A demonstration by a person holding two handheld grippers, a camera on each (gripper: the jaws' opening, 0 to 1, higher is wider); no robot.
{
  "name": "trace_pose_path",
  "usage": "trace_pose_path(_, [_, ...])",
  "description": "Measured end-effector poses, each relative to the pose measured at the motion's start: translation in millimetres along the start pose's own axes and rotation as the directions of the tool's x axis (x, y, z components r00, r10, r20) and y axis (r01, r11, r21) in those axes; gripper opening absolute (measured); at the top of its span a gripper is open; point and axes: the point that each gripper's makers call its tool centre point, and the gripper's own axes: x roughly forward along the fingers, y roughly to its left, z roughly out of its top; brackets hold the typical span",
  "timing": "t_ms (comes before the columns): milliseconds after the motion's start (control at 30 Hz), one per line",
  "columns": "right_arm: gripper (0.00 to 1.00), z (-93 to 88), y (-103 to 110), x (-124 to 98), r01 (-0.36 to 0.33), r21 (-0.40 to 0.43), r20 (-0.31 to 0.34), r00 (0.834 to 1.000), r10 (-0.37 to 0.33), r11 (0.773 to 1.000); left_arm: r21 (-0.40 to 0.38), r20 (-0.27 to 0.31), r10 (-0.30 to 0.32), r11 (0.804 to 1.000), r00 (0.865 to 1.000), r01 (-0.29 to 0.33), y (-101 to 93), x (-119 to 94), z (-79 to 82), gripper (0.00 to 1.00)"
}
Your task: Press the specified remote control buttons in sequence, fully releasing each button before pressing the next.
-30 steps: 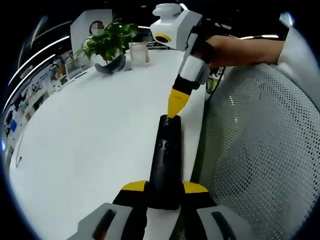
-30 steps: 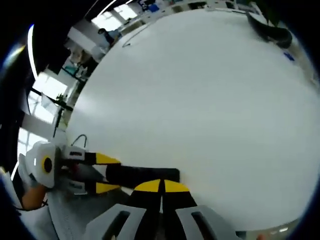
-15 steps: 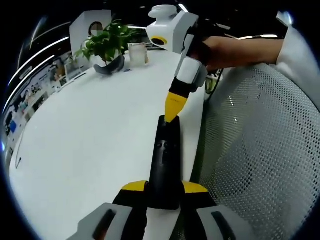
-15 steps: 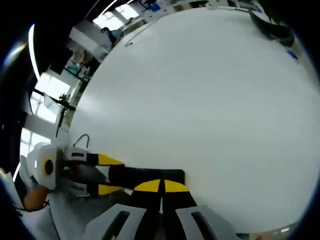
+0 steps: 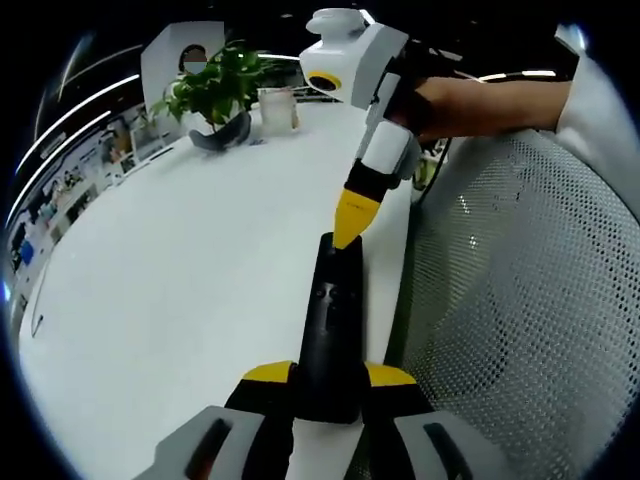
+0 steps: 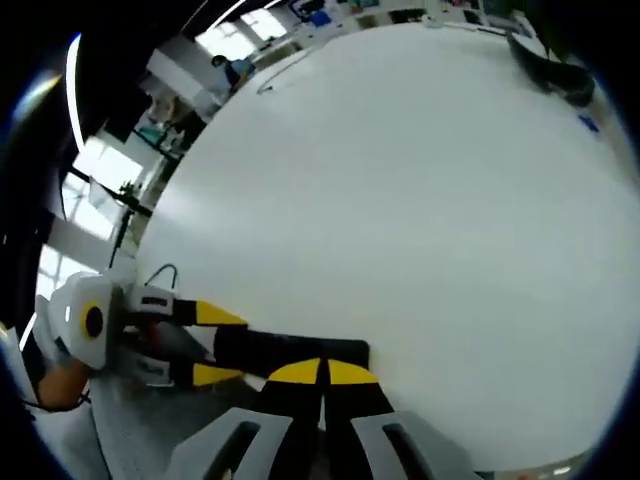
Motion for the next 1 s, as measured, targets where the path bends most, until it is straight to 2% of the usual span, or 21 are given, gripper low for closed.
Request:
trace_pose_path(100, [0.00,0.0,0.7,-0.5,-0.003,0.012,-0.001,1.000,0.003,1.000,0.000,0.001,0.001,1.000,1.000,-0.001,-0.2,0.0,-0.2,0.24])
trace_pose_path(333, [0.00,-0.5,0.2,-1.2,0.025,-0.022,-0.017,1.000,-0.026,0.999,0.018,0.000,-0.013,1.000,1.000,0.013,-3.3,0.7,0.6,0.24])
trace_pose_path(533, [0.00,-4.6,4.6,0.1,0.005,-0.019,-0.040,0.999,-0.006,1.000,0.031,0.004,-0.026,0.999,1.000,0.026,-5.9,2.3,2.6,0.24])
trace_pose_path(800, [0.00,-2.9,7.4,-0.8,-0.016,-0.007,-0.032,0.999,0.016,1.000,0.033,0.004,-0.027,0.999,1.000,0.027,-5.9,2.8,3.2,0.24])
trace_pose_path(1000, [0.00,-6.3,7.4,1.1,-0.008,-0.017,-0.051,0.999,0.007,1.000,0.038,0.005,-0.032,0.999,0.999,0.032,-7.2,3.2,3.7,0.24])
